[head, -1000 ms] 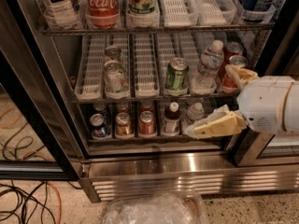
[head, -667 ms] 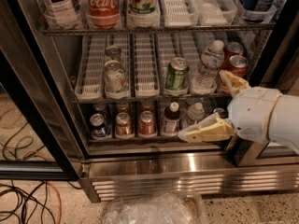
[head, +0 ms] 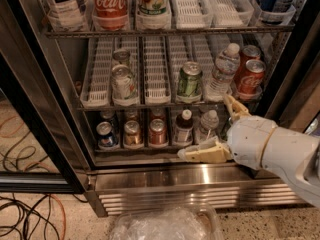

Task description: Pick pepsi can from bottom shelf of fridge

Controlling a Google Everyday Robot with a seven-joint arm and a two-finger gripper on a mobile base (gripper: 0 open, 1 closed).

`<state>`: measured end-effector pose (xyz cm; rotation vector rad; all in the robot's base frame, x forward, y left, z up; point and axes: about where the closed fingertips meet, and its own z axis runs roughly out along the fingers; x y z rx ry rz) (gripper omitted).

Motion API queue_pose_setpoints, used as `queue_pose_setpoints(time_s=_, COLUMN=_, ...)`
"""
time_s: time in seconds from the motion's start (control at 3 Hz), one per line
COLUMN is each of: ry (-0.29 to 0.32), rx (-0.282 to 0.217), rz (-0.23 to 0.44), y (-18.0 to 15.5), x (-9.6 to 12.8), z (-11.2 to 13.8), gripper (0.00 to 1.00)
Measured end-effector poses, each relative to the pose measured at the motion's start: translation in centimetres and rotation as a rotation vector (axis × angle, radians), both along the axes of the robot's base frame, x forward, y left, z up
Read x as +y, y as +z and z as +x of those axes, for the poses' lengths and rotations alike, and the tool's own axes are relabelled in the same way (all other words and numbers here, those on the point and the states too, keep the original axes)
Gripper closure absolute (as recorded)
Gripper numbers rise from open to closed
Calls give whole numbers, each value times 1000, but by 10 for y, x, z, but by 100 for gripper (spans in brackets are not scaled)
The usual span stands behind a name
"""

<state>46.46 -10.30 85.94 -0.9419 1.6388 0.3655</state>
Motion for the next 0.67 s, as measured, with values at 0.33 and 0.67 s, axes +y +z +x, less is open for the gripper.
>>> queue_pose_setpoints(time_s=0.33, ry=20, rx=45, rz=181, y=-22, x=12, z=0, gripper=0)
queue_pose_setpoints(time_s=0.67, ry=19, rx=80, rz=321, y=-42, x=24, z=1, gripper=0)
